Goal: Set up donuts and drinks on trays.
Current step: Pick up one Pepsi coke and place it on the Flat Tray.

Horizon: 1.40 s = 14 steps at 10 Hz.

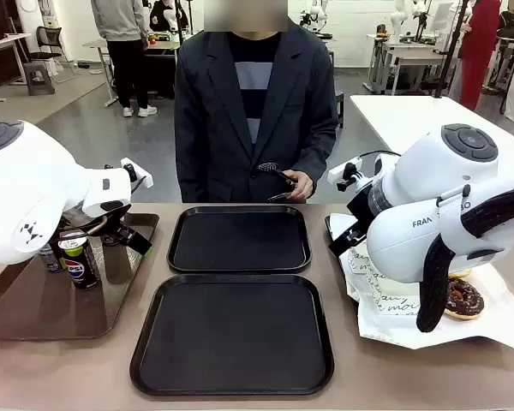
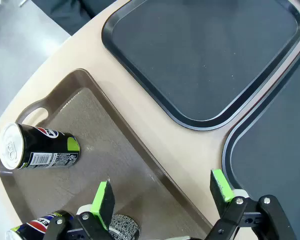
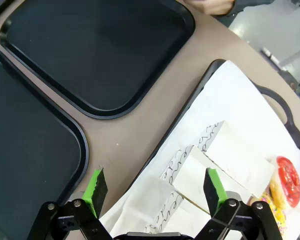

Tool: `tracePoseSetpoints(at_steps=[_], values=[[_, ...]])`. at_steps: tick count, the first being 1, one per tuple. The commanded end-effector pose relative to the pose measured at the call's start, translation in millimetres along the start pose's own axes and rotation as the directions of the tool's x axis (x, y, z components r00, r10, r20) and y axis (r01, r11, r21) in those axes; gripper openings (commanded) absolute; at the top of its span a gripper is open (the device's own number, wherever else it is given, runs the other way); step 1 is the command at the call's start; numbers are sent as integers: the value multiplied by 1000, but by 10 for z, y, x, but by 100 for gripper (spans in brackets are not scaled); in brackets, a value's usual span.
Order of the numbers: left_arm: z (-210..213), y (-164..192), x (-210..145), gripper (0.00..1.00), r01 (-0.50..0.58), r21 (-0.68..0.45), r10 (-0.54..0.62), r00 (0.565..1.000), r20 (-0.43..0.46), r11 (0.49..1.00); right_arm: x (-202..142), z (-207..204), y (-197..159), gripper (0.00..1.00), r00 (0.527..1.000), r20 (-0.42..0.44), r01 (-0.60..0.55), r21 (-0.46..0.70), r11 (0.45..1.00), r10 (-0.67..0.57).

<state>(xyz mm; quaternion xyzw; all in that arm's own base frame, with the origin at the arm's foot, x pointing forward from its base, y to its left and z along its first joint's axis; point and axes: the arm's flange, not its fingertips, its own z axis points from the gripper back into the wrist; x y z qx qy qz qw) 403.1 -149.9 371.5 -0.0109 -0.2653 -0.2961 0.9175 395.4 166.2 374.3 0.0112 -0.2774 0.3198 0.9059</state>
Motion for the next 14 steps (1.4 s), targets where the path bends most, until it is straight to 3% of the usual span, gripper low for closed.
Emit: tracePoseSetpoints(at_steps=[1,14], values=[[0,-1,0,100,0,0,0,1000,0,1000,0,0,0,100,1000,0,0,0,1000,0],[0,-1,0,100,0,0,0,1000,0,1000,0,0,0,100,1000,0,0,0,1000,0]])
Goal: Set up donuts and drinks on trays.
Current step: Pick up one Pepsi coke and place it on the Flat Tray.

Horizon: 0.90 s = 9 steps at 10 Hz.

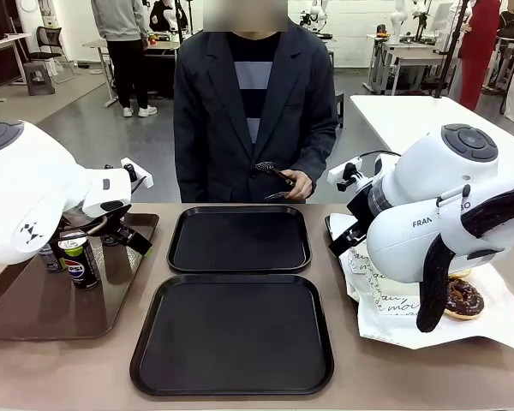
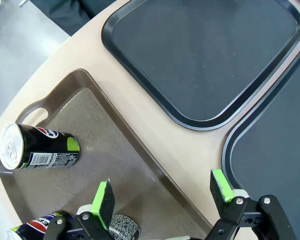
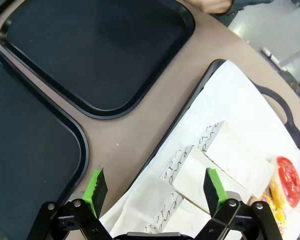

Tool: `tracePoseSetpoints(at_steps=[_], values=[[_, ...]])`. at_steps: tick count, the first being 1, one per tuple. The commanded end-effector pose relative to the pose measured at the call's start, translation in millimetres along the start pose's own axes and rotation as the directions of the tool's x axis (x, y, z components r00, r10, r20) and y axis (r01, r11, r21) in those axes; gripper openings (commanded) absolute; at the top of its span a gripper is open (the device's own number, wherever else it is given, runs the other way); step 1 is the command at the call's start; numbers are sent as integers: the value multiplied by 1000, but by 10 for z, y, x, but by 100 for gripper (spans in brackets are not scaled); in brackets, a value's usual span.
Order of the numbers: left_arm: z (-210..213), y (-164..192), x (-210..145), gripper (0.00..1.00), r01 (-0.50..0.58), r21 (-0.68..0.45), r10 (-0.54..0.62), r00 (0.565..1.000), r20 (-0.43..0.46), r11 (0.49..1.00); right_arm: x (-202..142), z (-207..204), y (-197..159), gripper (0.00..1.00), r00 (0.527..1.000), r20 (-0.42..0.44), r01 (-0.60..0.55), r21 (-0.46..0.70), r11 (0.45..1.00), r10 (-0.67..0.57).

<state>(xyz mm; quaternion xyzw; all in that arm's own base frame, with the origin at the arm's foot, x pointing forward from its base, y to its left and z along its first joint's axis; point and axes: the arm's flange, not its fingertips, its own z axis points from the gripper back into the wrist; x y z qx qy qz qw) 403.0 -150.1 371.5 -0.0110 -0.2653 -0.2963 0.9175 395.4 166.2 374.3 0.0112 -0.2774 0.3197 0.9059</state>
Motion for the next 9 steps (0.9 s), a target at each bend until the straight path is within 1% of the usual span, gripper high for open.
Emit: tracePoseSetpoints(at_steps=[1,2,3,4,5,6,7,8,9], values=[[0,0,0,100,0,0,0,1000,0,1000,-85,268,62,100,1000,9,-8,-76,997,9],[394,-111,-90,100,47,16,-47,999,15,999,-233,592,179,100,999,0,-32,-95,995,32],[807,-274,-399,100,52,-5,-52,999,-15,999,-546,927,332,100,995,-66,-80,-99,992,74],[984,-299,-582,100,92,-9,-92,992,-81,996,-804,1112,410,100,990,-129,-74,-101,992,60],[1046,-395,-851,100,106,-47,-113,979,-168,993,-1108,1260,488,100,981,-185,-81,-75,994,65],[1081,-466,-1101,100,116,-73,-130,967,-220,991,-1386,1340,539,100,975,-214,-74,-34,997,65],[1112,-499,-1278,100,113,-101,-134,961,-243,989,-1605,1304,551,100,966,-253,-46,39,998,54],[1098,-553,-1397,100,142,-87,-156,969,-191,986,-1691,1202,504,100,963,-259,-55,84,995,75],[1043,-250,-109,100,85,-70,-99,968,-232,994,-109,1339,263,100,967,-245,-75,-39,996,63]])
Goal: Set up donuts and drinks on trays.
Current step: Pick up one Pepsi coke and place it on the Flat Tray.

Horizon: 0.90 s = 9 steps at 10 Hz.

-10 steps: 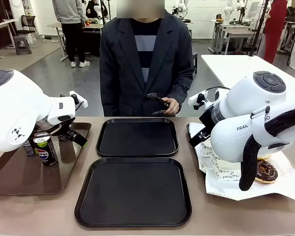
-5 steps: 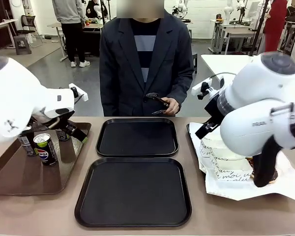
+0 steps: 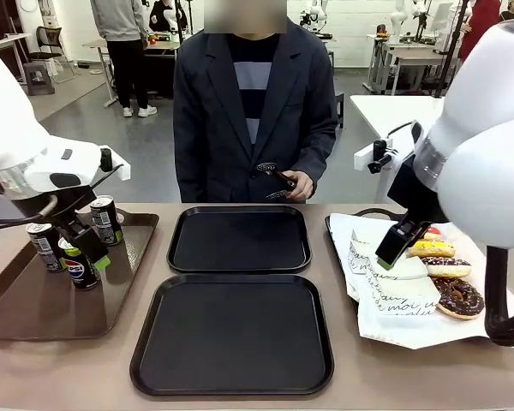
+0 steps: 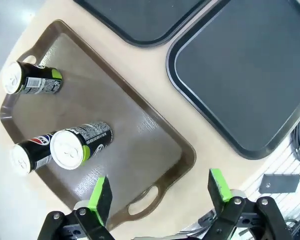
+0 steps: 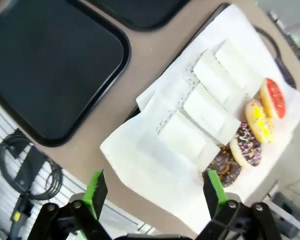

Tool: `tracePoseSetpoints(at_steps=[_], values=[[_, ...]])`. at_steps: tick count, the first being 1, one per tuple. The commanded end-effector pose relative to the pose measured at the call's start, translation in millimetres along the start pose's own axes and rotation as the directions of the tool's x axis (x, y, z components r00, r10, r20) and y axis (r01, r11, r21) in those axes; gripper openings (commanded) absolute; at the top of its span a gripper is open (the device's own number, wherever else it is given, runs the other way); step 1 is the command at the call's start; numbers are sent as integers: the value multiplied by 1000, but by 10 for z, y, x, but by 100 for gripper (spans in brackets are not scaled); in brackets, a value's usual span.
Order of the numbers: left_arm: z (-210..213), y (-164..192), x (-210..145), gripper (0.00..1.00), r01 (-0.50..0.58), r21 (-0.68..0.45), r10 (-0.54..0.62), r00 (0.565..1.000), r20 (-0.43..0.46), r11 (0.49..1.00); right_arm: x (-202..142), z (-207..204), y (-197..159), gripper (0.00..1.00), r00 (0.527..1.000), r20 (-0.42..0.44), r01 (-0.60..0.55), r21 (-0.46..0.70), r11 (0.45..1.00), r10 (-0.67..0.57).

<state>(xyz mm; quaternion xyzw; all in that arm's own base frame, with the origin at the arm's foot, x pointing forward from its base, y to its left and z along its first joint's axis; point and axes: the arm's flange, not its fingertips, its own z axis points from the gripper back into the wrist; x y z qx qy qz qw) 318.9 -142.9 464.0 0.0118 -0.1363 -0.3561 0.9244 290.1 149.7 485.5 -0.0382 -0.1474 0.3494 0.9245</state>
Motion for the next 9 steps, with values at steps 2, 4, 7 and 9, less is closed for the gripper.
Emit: tracePoseSetpoints(at_steps=[2,4,7,9], values=[[-149,44,85,100,-23,5,23,1000,19,1000,130,-124,-57,100,1000,31,6,-58,998,-4],[-22,252,-102,100,-120,-213,144,985,99,970,-180,-28,-367,100,987,84,115,226,967,-137],[254,738,-647,100,-199,-595,390,897,209,779,-1125,-39,-1341,100,856,131,301,659,689,-500],[334,1055,-993,100,-237,-693,492,849,192,681,-1752,-98,-1818,100,758,103,356,762,541,-644]])
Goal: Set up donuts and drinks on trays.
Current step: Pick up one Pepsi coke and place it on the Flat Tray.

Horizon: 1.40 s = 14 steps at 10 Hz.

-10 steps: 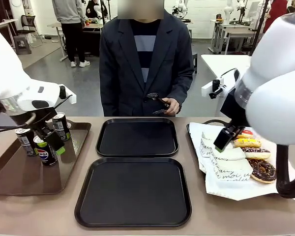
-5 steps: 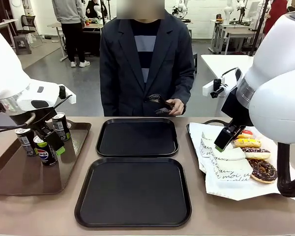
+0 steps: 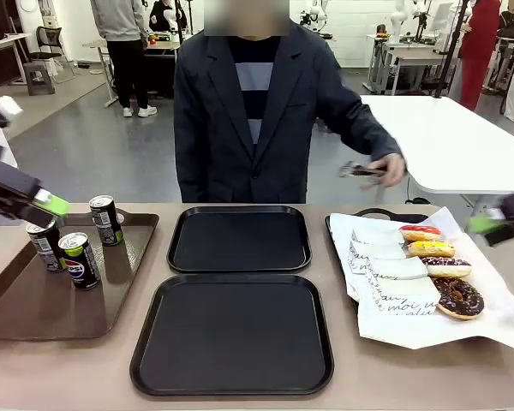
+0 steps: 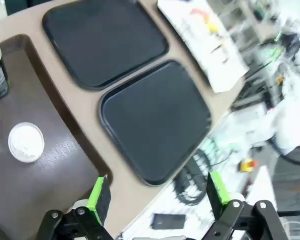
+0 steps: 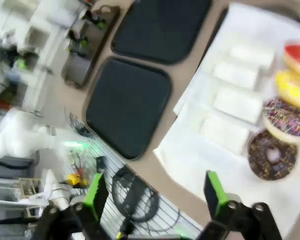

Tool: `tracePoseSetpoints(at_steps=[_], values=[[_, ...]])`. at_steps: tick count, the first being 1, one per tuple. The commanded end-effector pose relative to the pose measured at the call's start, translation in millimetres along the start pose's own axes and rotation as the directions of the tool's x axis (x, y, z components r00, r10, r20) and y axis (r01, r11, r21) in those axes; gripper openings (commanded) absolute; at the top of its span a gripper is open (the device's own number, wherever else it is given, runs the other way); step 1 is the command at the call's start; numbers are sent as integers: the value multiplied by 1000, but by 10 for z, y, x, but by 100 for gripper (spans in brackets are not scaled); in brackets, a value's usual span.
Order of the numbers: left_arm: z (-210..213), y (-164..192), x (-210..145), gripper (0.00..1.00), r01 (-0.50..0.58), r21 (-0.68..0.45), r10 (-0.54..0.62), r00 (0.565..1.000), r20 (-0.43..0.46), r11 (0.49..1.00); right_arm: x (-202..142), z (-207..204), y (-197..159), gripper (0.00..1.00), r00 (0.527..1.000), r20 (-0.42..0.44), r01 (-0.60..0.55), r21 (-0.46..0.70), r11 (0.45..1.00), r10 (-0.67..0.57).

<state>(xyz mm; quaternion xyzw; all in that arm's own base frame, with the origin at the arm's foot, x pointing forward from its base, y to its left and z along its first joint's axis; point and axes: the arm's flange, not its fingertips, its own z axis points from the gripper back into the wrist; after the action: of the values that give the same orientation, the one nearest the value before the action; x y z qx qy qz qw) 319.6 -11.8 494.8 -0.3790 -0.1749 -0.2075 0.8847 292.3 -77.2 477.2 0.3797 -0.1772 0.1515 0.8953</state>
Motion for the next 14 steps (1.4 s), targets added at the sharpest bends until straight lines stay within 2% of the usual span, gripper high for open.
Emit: tracePoseSetpoints(at_steps=[1,5,7,8,9,10,14], values=[[271,267,-309,100,-99,-77,103,993,59,992,-332,306,-413,100,980,89,164,125,978,-176],[809,707,-694,100,-230,-153,252,957,141,961,-791,888,-815,100,935,192,261,189,947,-297],[978,876,-886,100,-289,-172,318,932,174,942,-850,950,-902,100,923,209,281,203,938,-322],[993,972,-950,100,-337,-153,360,919,160,929,-774,888,-909,100,919,214,299,175,938,-332],[927,803,-876,100,-292,-139,312,938,150,946,-530,604,-805,100,926,230,292,59,955,-298],[927,803,-876,100,-292,-139,312,938,150,946,-873,971,-900,100,915,208,309,187,933,-345],[927,803,-876,100,-292,-139,312,938,150,946,-873,971,-900,100,915,208,309,187,933,-345]])
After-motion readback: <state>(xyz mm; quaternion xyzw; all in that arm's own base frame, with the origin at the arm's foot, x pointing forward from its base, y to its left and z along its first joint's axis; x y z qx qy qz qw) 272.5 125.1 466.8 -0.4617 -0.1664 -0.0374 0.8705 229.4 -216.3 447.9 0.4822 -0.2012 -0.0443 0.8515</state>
